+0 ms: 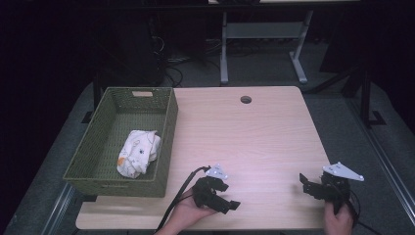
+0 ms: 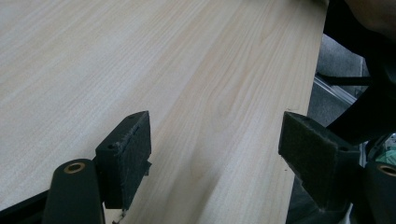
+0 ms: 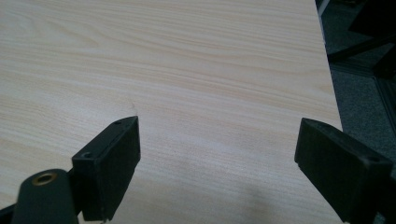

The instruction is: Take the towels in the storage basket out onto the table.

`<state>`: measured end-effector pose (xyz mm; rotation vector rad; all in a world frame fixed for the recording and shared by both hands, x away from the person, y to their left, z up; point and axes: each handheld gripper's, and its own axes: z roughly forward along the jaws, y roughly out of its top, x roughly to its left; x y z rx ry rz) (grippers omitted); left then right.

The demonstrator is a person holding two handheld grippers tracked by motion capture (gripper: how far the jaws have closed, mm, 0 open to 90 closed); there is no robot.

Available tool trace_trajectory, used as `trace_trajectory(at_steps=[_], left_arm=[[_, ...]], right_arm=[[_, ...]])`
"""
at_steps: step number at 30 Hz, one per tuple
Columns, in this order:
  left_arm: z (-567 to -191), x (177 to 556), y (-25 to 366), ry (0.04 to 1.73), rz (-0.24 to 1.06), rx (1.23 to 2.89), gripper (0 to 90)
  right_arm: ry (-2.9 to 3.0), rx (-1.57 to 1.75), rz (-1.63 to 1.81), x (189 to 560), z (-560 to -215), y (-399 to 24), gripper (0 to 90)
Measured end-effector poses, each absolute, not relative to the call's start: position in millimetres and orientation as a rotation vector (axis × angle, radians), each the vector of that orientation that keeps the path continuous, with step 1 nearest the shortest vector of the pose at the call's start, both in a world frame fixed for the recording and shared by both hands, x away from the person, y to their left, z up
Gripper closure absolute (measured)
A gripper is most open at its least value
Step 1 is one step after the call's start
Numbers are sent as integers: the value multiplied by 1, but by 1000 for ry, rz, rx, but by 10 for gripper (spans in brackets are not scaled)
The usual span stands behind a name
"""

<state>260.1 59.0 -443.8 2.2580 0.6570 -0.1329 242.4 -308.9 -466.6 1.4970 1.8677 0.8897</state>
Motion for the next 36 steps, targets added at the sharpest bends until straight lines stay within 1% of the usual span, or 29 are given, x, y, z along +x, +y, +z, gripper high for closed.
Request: trace_trajectory(at_steps=[4,6,11,12,13,15,18,21,25,28,35,36], left_arm=[[-442,263,57,651,-137,2277,246],[-438,266,54,645,-160,2296,246],[-428,270,52,603,-144,2349,246],[-420,274,54,586,-142,2372,246],[-420,274,54,586,-142,2372,244],[-408,281,57,586,-157,2374,227],[-396,290,62,585,-143,2374,226],[-390,295,64,585,-161,2373,216],[-381,305,67,551,-178,2436,196],[-375,307,69,530,-212,2410,196],[-359,316,77,522,-223,2410,195],[-354,320,81,542,-221,2403,189]], right_arm=[[1868,1496,878,243,-467,-309,139],[1865,1500,881,241,-467,-309,139],[1852,1492,886,239,-462,-313,139],[1843,1496,889,238,-461,-314,139],[1840,1497,891,238,-461,-315,139],[1835,1510,891,238,-462,-317,139],[1834,1518,891,239,-462,-318,139],[1833,1513,891,239,-462,-317,139],[1840,1513,881,240,-463,-316,139],[1838,1517,879,240,-463,-316,139],[1838,1518,875,240,-464,-316,139],[1832,1515,881,240,-463,-316,139]])
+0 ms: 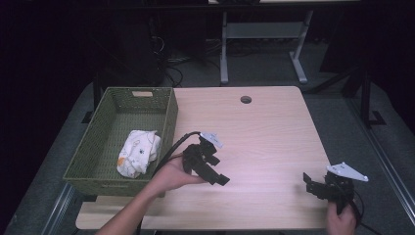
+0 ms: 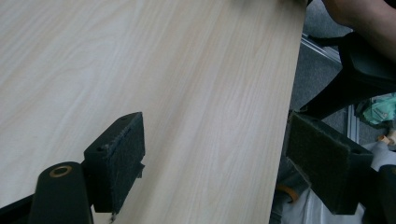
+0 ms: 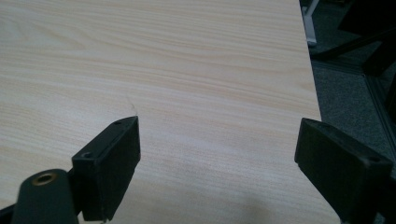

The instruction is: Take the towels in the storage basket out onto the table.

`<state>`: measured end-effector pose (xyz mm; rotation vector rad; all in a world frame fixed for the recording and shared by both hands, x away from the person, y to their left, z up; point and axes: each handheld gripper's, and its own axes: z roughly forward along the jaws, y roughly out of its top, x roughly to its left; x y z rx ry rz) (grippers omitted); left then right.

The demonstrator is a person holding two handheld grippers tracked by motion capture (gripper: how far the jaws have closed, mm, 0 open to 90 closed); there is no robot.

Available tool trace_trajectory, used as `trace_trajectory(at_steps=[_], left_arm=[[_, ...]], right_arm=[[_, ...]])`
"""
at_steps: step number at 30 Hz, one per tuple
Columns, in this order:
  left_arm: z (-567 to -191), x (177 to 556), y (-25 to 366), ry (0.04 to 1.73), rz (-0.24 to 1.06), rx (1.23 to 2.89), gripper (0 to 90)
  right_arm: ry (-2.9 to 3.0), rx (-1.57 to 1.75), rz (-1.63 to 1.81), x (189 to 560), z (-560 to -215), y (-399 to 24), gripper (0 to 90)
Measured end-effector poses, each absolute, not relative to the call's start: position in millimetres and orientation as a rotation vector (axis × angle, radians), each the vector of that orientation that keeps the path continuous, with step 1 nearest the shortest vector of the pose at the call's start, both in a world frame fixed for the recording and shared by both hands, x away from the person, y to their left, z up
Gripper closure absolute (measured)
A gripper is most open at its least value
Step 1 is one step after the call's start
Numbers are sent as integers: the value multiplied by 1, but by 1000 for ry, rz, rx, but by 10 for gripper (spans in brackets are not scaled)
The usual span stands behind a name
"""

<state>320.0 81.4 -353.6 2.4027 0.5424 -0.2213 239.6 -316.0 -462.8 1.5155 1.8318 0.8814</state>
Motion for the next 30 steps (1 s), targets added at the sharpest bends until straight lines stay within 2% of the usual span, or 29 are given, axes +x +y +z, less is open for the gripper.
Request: trace_trajectory(at_steps=[17,30], left_arm=[[-316,344,110,594,-183,2402,182],[-303,357,164,730,-130,2370,188]], right_arm=[[1843,1498,894,240,-461,-311,139],[1843,1494,897,239,-460,-311,139]])
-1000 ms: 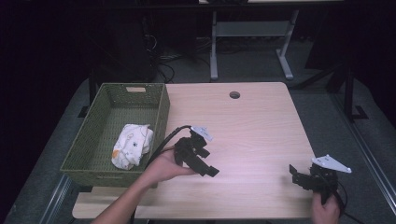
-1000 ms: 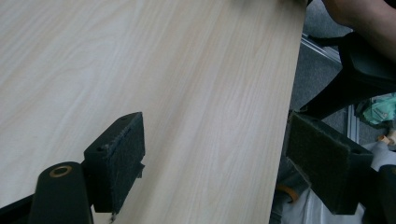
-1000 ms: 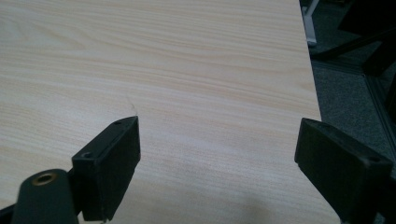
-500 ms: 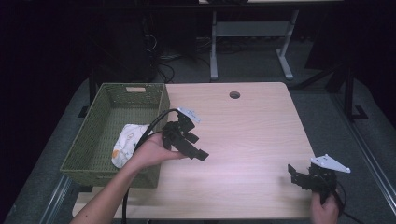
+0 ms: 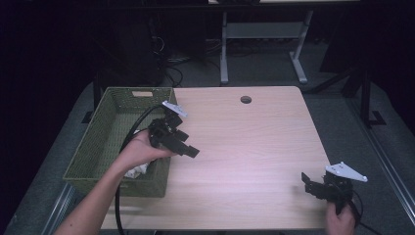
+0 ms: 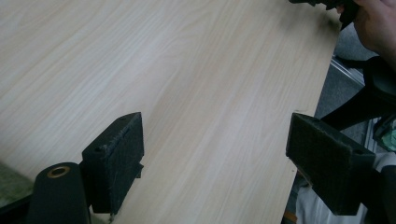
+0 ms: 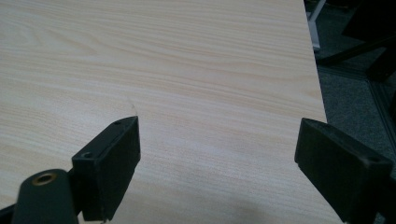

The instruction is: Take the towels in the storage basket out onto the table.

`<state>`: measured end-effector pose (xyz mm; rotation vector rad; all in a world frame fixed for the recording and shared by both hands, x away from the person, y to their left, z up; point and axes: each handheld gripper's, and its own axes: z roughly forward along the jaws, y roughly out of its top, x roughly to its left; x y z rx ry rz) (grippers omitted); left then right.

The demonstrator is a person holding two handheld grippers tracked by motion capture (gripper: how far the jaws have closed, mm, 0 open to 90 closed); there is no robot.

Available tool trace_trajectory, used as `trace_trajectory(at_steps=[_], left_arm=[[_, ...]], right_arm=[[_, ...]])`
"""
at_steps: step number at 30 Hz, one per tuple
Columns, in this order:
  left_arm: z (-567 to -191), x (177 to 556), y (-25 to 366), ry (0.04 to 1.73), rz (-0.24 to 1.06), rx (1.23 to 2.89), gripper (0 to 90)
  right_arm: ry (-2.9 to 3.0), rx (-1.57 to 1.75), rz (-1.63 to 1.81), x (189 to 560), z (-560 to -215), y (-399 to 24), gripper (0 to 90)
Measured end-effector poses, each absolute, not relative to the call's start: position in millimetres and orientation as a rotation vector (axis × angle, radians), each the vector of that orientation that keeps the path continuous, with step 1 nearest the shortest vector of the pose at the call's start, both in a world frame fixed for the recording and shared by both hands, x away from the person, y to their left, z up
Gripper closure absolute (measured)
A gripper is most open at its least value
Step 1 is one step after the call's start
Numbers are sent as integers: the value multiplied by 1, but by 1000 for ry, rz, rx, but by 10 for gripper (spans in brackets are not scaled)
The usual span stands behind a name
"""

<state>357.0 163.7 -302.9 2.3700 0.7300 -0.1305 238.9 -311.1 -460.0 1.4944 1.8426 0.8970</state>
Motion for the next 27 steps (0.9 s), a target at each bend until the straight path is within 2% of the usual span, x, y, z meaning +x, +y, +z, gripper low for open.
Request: trace_trajectory(at_steps=[15,27], left_arm=[[-294,364,225,859,-85,2303,193],[-305,371,267,987,-69,2265,203]], right_arm=[[1841,1499,894,239,-460,-311,139],[1843,1502,893,239,-461,-310,139]])
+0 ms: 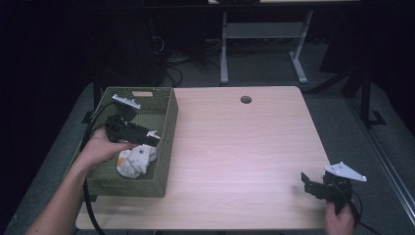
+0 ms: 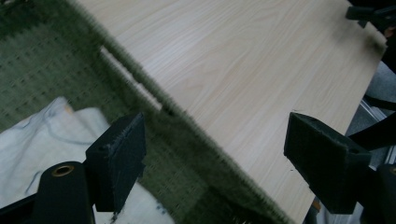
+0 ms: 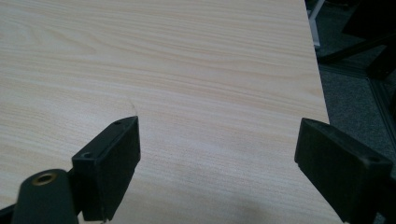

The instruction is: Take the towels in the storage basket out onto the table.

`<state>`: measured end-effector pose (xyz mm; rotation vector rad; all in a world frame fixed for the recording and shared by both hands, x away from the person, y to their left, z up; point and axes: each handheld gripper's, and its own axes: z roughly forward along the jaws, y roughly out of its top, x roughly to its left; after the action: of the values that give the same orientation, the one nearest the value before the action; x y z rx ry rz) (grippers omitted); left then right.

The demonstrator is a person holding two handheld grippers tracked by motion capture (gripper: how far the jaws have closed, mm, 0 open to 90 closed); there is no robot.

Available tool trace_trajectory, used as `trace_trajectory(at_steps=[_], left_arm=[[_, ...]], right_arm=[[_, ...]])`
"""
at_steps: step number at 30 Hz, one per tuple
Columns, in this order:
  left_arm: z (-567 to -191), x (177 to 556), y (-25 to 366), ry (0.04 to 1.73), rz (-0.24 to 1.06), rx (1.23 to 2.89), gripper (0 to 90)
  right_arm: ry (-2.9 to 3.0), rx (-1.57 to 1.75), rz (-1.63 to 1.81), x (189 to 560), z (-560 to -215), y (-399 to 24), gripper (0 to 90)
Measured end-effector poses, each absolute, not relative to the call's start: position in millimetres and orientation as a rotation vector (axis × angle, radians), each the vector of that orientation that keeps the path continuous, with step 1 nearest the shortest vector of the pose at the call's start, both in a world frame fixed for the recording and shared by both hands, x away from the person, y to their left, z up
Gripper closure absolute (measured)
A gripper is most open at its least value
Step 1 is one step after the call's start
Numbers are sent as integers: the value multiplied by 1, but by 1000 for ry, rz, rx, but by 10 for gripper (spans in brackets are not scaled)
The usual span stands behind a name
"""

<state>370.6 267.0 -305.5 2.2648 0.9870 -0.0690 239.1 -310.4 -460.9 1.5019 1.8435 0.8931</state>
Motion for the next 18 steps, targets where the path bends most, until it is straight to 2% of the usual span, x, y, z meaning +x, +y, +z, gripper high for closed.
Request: trace_trajectory(at_steps=[8,14,16,18], left_arm=[[-321,379,296,1109,-74,2236,222],[-339,386,305,1192,-77,2278,237],[-348,391,308,1243,-87,2307,281],[-354,394,308,1276,-82,2338,285]], right_arm=[[1844,1506,892,239,-461,-310,139],[1848,1496,893,239,-461,-310,139],[1845,1503,892,239,-461,-310,139],[1847,1502,891,239,-461,-310,139]])
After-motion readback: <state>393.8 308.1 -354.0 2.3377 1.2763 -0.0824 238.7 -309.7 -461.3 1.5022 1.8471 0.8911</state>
